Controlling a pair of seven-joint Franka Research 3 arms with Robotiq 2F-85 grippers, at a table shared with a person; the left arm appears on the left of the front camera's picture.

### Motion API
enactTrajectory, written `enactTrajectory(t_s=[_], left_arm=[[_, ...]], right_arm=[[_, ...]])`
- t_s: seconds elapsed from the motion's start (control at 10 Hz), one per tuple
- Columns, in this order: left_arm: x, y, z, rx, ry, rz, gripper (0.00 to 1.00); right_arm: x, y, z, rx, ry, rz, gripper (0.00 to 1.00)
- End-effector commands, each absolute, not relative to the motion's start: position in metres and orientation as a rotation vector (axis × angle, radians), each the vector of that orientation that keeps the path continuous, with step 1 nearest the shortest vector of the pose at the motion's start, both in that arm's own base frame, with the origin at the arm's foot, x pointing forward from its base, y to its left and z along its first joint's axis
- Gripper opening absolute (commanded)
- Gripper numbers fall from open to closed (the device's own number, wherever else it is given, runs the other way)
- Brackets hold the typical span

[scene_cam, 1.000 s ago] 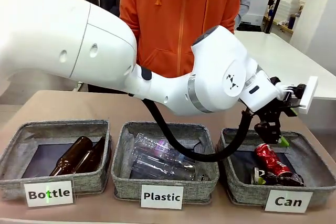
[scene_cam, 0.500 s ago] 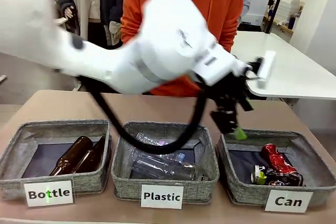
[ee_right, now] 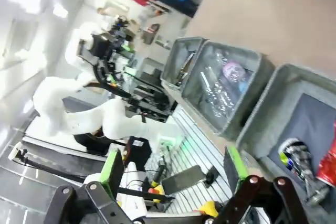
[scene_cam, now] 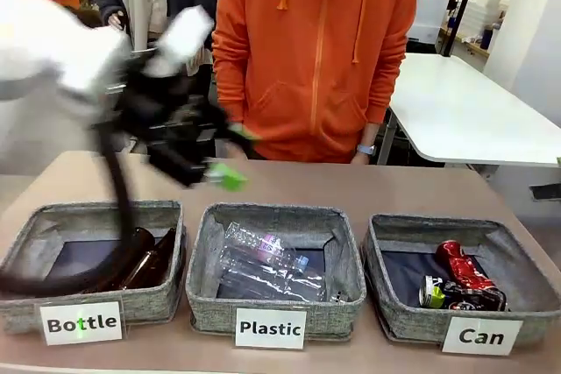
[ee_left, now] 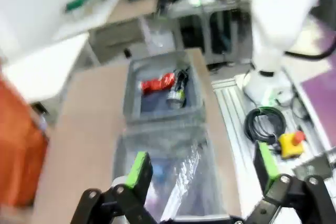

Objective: Sort the can waste into the basket.
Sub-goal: Pick up the can waste from the table and place it in the right Fabric basket.

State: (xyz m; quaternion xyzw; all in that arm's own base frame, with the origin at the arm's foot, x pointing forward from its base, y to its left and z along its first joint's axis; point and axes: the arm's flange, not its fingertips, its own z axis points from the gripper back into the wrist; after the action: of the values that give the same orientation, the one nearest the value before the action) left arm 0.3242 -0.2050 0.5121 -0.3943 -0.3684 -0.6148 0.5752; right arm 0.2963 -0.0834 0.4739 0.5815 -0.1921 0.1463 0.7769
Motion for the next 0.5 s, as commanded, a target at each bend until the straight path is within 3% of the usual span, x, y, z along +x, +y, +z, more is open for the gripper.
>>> enactTrajectory(t_s=[0.0, 0.2, 0.4], left_arm=[[0.302, -0.106, 0.493, -0.951, -0.811, -1.141, 1.0], [0.288, -0.012, 0.476, -1.128, -0.689, -0.877, 1.0], [0.288, 0.029, 0.458, -1.339, -0.606, -0.654, 1.0]], right_arm=[[0.316, -0.057, 0.463, 1.316, -0.356, 0.353, 1.0], [0.33, -0.016, 0.451, 1.333, -0.314, 0.401, 1.0], [0.34, 0.005, 0.443, 1.315, -0.313, 0.41, 1.0]])
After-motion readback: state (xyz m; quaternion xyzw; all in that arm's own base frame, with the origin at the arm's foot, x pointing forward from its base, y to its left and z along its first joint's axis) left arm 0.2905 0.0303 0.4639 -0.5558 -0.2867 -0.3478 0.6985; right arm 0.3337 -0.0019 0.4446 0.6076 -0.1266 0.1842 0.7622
